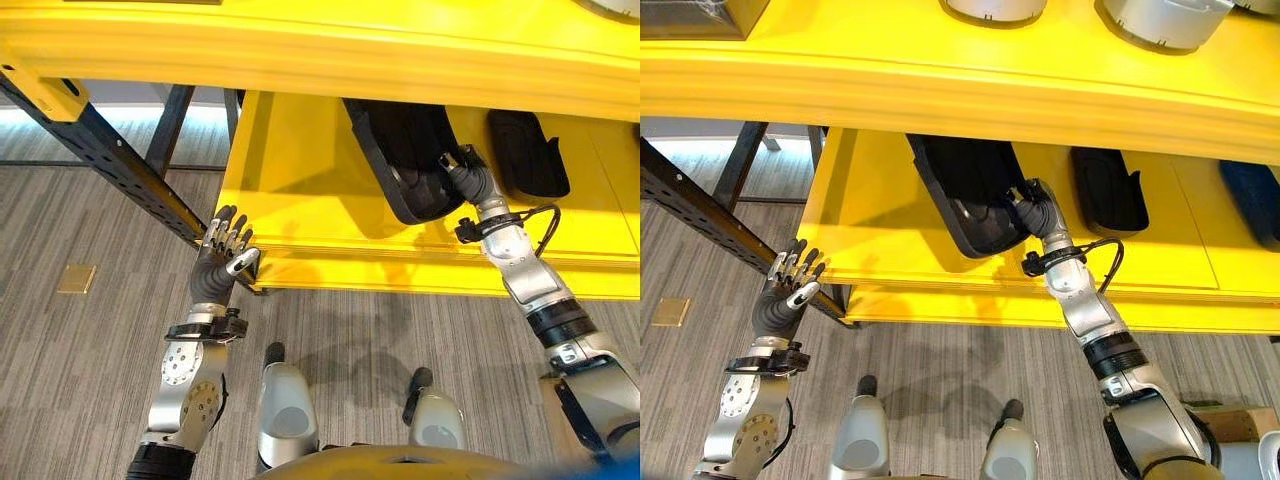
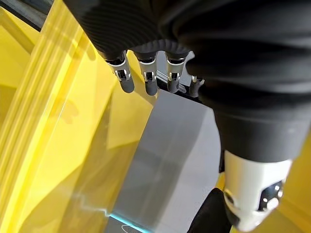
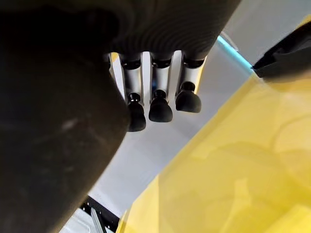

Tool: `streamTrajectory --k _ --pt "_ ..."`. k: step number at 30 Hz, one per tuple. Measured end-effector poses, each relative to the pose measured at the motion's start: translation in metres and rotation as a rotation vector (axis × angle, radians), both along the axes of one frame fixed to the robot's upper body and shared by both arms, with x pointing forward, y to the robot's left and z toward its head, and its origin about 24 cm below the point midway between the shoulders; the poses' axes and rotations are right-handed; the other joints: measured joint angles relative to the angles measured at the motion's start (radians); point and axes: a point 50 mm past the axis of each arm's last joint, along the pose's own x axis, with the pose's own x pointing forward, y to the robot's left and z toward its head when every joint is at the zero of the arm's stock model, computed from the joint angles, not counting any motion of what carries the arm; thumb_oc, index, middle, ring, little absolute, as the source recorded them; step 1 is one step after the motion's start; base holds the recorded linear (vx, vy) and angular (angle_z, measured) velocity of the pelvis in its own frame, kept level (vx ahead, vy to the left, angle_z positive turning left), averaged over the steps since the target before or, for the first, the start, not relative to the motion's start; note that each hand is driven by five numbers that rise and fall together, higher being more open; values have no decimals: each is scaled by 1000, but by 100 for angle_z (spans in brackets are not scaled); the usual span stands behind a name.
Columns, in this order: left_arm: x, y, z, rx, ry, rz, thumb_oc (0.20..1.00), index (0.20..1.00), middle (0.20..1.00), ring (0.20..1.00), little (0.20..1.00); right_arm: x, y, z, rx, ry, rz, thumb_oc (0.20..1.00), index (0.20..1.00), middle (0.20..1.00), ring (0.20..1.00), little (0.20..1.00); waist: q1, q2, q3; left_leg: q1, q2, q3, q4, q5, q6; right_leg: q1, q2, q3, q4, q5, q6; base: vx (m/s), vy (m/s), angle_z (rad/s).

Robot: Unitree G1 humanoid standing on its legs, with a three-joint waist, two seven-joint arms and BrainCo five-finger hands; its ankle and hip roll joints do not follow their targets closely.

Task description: Move parts from the plastic box to the shelf.

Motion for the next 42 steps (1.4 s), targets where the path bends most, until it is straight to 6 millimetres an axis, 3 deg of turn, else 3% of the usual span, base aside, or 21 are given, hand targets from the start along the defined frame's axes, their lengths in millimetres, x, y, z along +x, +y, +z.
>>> streamTrajectory --k 7,13,21,27,36,42 --pt "11 -10 11 21 -41 -60 1000 1000 1000 1000 1000 4 3 12 54 -44 -13 200 200 200 200 200 0 26 77 -94 -28 -20 96 -15 12 -86 -33 16 88 -19 0 -89 24 5" --pt "29 -26 43 -8 -171 -118 1000 1000 1000 1000 1000 13 12 53 108 -170 -12 200 200 200 200 200 -12 37 155 -253 -52 -41 257 -45 26 -235 -61 56 214 -33 -3 -138 27 1" --pt "30 -27 45 -7 -171 -110 1000 1000 1000 1000 1000 18 12 68 141 -217 -40 200 200 200 200 200 -17 31 158 -354 -52 -54 353 -72 30 -330 -59 83 280 -45 5 -32 8 -3" --pt "31 -30 45 7 -164 -137 1000 1000 1000 1000 1000 25 2 65 180 -192 -109 200 200 200 200 200 -14 24 161 -389 -63 -57 384 -86 36 -349 -65 91 283 -42 0 0 4 1" --pt "30 -25 45 31 -157 -136 1000 1000 1000 1000 1000 48 -6 100 208 -211 -200 200 200 200 200 200 -13 16 161 -390 -60 -50 380 -91 37 -353 -62 93 276 -42 1 6 1 -1" --pt "29 -26 50 15 -170 -134 1000 1000 1000 1000 1000 62 -16 84 158 -81 -291 200 200 200 200 200 -3 11 160 -365 -41 -35 380 -101 38 -334 -44 101 248 -28 -6 5 -5 -12"
